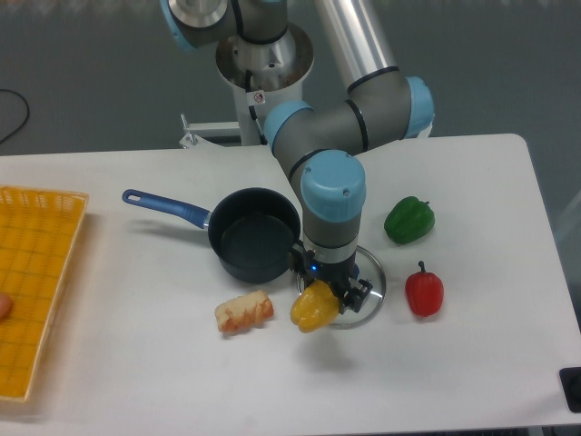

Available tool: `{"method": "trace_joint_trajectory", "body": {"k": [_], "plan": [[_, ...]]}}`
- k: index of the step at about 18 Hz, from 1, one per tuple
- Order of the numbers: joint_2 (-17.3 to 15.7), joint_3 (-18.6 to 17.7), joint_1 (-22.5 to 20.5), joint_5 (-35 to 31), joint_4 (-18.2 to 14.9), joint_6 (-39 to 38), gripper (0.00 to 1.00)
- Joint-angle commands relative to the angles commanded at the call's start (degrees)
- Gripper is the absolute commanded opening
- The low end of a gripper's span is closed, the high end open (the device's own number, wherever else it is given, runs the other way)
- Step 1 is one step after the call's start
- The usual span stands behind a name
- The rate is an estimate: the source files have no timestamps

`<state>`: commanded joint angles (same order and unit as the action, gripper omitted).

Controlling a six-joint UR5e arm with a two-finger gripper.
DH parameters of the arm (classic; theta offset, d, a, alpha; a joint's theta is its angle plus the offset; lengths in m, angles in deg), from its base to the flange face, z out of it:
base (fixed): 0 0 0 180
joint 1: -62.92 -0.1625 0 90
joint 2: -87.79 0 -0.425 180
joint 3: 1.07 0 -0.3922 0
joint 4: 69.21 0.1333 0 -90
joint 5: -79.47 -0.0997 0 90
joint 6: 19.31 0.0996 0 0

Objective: Place the yellow pepper in the pot
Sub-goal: 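Hold the yellow pepper in the gripper above the glass lid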

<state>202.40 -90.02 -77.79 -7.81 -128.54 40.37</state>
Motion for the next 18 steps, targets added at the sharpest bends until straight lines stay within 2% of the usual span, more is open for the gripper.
{"method": "trace_joint_trajectory", "body": {"k": [14, 18], "plan": [[-1.58, -2.55, 0.35, 0.53, -0.17, -0.18, 0.46], [-2.72, -5.00, 1.75, 0.44, -0.35, -0.35, 0.46]]}}
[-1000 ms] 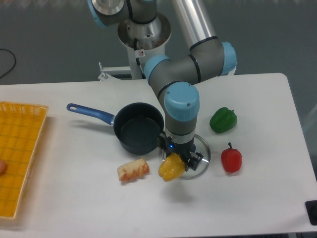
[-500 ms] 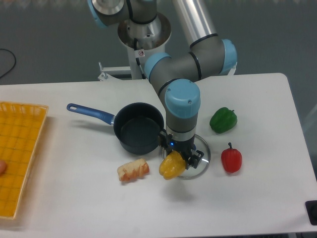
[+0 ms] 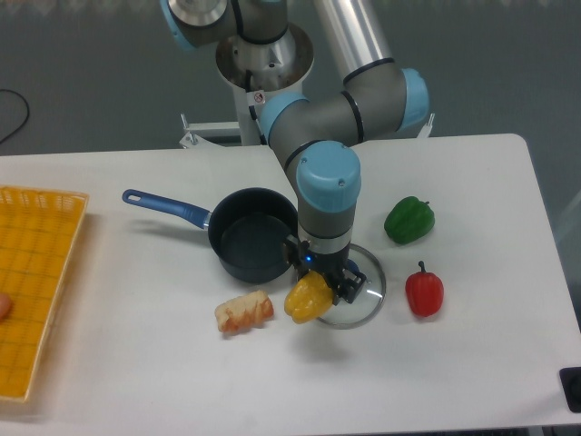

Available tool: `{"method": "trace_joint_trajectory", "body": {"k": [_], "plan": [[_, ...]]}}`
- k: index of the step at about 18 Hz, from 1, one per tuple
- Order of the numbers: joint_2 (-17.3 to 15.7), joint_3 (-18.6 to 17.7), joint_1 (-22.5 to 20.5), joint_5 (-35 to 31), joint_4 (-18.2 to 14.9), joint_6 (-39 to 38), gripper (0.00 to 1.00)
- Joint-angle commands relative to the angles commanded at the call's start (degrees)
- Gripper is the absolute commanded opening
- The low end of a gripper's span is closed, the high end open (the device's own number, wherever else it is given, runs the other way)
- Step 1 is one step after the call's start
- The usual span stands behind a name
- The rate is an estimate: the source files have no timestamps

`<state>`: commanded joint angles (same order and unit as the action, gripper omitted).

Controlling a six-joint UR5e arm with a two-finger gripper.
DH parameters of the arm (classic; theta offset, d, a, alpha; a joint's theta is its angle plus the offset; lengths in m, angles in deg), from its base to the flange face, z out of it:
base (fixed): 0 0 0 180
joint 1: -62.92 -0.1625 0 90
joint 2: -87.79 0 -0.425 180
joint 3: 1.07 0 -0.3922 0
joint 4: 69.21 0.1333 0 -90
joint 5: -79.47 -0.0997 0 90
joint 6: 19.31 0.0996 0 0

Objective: Place the yellow pepper in the pot
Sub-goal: 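Carry the yellow pepper over to the dark saucepan and lower it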

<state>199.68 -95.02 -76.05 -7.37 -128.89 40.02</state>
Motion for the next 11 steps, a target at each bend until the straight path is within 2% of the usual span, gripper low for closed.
{"method": "trace_joint_trajectory", "body": {"k": [2, 8, 11], "plan": [[-0.62, -0.97, 0.71, -0.09, -0.17, -0.35, 0.46], [-3.43, -1.15, 3.34, -0.09, -5.00, -1.40, 0.46], [-4.66, -1.15, 5.01, -0.35, -9.30, -1.67, 0.46]]}}
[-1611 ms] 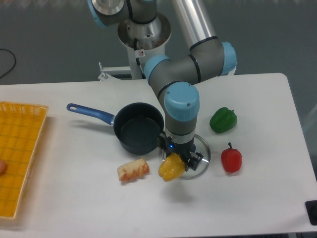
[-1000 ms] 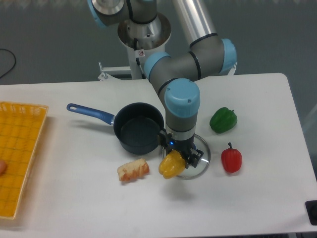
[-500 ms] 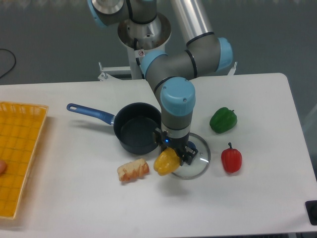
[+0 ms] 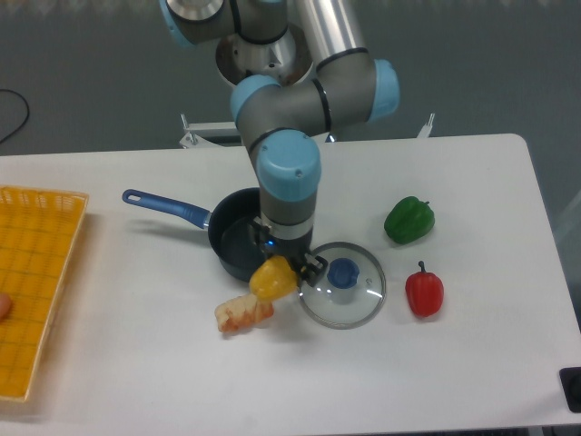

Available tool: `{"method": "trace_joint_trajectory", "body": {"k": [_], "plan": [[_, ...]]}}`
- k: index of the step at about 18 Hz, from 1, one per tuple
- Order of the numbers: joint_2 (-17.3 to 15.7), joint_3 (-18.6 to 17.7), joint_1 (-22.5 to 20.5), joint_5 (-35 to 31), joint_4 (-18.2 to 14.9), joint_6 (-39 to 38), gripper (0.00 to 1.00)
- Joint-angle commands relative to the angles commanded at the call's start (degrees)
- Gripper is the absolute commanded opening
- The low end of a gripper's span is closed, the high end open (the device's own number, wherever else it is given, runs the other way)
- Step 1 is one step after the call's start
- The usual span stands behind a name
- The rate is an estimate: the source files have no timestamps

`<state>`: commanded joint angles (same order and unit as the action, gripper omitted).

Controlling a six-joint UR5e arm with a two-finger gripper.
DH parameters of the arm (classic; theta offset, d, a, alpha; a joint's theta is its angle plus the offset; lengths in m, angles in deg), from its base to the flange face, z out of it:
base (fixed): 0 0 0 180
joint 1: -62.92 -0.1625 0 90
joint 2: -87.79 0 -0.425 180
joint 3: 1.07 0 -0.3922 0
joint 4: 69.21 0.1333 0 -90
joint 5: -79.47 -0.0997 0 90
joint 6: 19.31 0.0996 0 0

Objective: Place the yellow pepper in the pot
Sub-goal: 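Carry the yellow pepper over to the dark saucepan and lower it, then lower the yellow pepper into the saucepan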

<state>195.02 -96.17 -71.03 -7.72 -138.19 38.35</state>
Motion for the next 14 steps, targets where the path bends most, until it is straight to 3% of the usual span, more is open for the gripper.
{"method": "trace_joint_trajectory", "body": {"k": [4, 8, 14], "plan": [[-0.71, -0.96, 1.58, -1.14, -2.82, 0.44, 0.46], [-1.50, -4.04, 2.73, -3.86, -2.48, 0.62, 0.46], [-1.50, -5.80, 3.69, -6.50, -2.39, 2.72, 0.49]]}}
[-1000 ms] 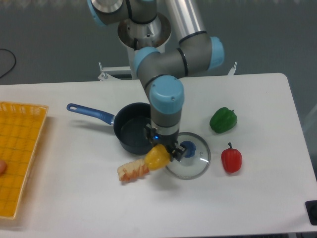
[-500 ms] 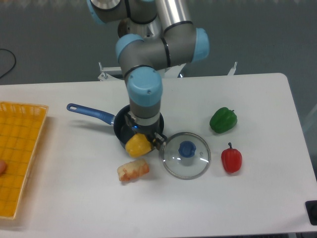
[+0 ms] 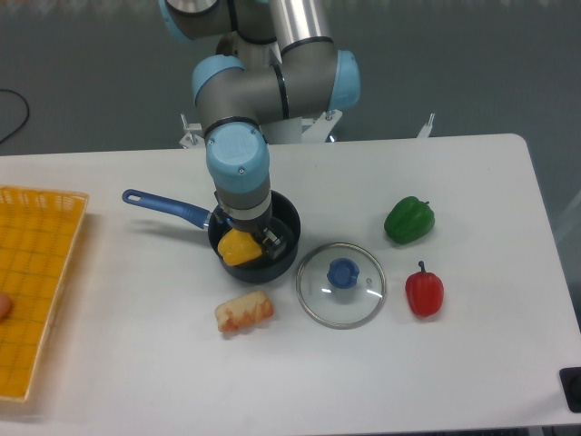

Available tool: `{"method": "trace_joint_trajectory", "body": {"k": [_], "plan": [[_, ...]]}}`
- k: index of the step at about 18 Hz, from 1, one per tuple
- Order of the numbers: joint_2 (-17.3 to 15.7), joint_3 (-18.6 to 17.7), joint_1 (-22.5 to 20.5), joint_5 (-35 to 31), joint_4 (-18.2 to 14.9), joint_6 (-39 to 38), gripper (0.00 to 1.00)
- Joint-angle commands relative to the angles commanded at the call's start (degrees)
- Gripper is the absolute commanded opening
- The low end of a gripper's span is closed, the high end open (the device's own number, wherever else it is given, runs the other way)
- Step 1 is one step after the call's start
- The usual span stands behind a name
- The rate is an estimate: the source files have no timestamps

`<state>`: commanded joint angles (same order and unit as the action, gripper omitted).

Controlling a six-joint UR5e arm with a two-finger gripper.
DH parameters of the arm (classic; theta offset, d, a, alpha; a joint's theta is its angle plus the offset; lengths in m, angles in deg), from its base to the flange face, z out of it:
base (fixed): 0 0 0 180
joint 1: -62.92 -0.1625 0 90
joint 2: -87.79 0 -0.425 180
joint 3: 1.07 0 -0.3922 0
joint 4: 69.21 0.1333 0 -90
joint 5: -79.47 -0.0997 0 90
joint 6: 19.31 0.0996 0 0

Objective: Place the yellow pepper in the pot
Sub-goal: 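Lower the yellow pepper into the saucepan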

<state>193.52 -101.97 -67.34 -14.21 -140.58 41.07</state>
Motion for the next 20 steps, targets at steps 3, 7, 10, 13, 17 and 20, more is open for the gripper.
{"method": "trace_joint_trajectory", "body": {"k": [3, 7, 10, 13, 17, 20], "plan": [[0.09, -0.53, 0.27, -0.27, 0.09, 0.00, 0.49], [0.26, -0.62, 0.27, -0.45, 0.18, 0.35, 0.49], [0.35, -1.23, 0.27, -1.32, 0.26, 1.14, 0.49], [0.53, -1.50, 0.36, -1.59, 0.44, 1.06, 0.49], [0.97, -1.58, 0.80, -2.38, 0.44, 1.05, 0.55], [1.14, -1.93, 0.97, -2.56, 0.44, 1.05, 0.55]]}}
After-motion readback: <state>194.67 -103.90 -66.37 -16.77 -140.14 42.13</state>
